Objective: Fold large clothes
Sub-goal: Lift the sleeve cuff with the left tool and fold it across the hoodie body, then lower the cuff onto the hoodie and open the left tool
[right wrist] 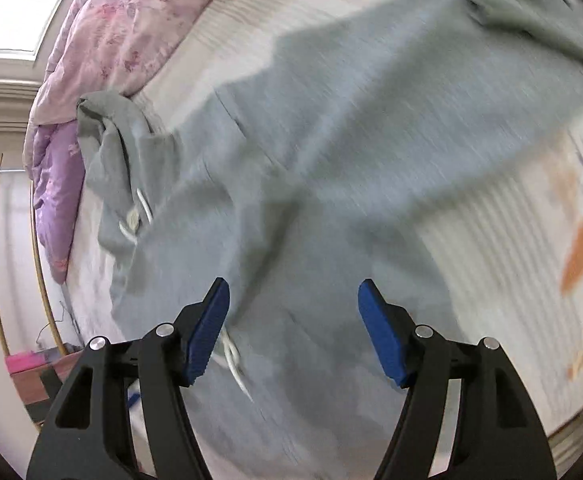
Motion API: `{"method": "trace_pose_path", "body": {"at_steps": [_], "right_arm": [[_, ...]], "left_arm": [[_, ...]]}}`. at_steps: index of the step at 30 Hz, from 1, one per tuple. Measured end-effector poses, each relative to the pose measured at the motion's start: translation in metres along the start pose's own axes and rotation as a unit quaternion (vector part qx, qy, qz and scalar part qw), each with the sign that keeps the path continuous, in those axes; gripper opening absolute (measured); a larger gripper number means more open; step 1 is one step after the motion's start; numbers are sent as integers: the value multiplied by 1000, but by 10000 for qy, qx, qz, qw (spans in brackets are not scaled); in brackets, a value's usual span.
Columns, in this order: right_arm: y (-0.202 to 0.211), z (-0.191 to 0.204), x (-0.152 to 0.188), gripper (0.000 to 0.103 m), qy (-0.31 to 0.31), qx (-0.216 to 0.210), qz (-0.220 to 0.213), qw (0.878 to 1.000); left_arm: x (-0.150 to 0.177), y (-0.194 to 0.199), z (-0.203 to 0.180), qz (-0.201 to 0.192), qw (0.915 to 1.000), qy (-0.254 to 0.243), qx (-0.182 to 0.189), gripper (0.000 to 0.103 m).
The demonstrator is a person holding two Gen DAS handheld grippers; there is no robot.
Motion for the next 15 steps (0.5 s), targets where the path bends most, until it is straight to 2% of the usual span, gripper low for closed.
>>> {"method": "trace_pose_path", "body": {"at_steps": [3,4,6,7,8,9,10,11,13,15], "right_arm": [[-26,8,-25,64,-46,102,-7,9999],[-38,11,-35,65,-88,186,20,9998],[-62,13,-46,64,-251,379,81,9989],[-71,15,-49,54,-284,438,115,9986],[-79,19,-51,33,-257,590,146,9978],[-82,26,-51,22,-53,923,147,9956],[-83,32,-50,14,75,956,140,9953],[-81,36,-47,13,124,959,143,9952],[-71,40,-34,13,203,1267,308,9913],[-71,34,-21,13,204,1337,511,9895]], "left_arm": [[-7,-17,23,291,9984,464,146,77],[-8,-25,27,364,9978,539,86,76],[-7,-36,28,236,9984,438,-273,52],[-7,-41,28,137,9984,340,-441,23],[-6,-45,29,70,9980,259,-567,8],[-6,-49,31,86,9979,207,-610,7],[-6,-47,34,59,9984,186,-523,6],[-7,-42,38,-14,9987,172,-480,5],[-7,-35,50,-105,9979,170,-608,4],[-7,-31,59,-182,9955,116,-922,4]]}}
Point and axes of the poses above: each gripper's, at about its wrist camera, not at the fingertips, and y roughly against the way its jaws point, z to its left, x to its underside, the point moved 1 cm from there along -y, roughly the way its jaws point, and after that the axes turned 12 degrees about y, right-handed, at the moved point
